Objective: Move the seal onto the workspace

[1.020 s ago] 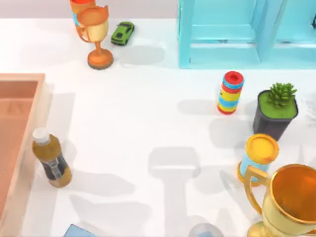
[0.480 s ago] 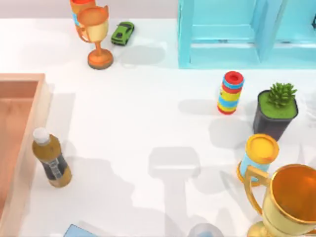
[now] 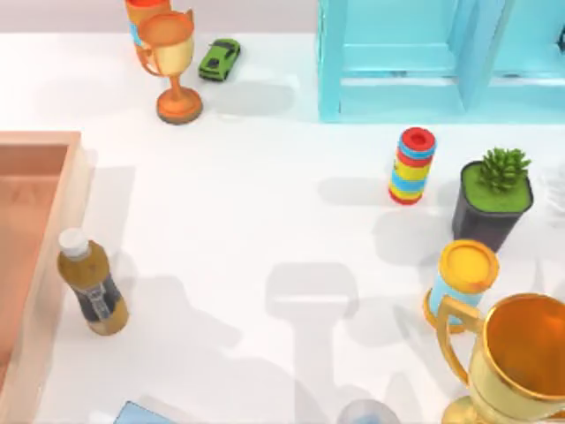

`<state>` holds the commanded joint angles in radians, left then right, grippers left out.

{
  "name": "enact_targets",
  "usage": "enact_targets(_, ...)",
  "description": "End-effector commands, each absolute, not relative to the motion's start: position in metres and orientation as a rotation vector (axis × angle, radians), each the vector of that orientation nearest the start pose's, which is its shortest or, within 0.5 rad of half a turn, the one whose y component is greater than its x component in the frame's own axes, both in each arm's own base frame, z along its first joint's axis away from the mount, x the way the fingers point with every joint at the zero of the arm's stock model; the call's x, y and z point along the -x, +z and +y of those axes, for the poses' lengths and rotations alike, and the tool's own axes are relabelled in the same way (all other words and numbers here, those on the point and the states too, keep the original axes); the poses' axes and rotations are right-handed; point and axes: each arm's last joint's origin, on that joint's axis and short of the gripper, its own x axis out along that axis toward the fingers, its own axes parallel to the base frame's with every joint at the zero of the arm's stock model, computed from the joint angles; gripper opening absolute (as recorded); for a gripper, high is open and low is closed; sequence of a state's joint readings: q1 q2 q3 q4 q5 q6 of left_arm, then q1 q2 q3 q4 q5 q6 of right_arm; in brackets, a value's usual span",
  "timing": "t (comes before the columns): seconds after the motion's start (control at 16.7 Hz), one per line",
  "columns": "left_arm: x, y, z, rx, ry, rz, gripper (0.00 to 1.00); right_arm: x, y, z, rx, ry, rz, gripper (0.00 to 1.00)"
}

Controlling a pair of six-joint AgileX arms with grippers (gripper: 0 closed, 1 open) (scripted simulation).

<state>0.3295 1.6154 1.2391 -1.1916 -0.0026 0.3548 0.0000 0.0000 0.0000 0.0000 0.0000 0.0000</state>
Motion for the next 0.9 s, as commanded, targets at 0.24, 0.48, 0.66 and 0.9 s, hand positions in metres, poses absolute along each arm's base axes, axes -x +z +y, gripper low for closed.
enact_targets(0.24, -0.277, 0.205, 0.098, -0.018, -0.015, 1.572, 1.0, -0.106, 0.16, -0.001, 0.0, 0.0, 0.0, 1.0)
enact_targets(0.48, -0.278, 0.164, 0.1, -0.018, -0.014, 1.572, 1.0, -0.106, 0.16, -0.001, 0.0, 0.0, 0.0, 1.0)
enact_targets(0.66, -0.274, 0.14, 0.098, -0.019, -0.015, 1.572, 1.0, -0.106, 0.16, -0.001, 0.0, 0.0, 0.0, 1.0)
enact_targets(0.9, -0.272, 0.131, 0.097, -0.018, -0.014, 1.571, 1.0, -0.106, 0.16, -0.001, 0.0, 0.0, 0.0, 1.0)
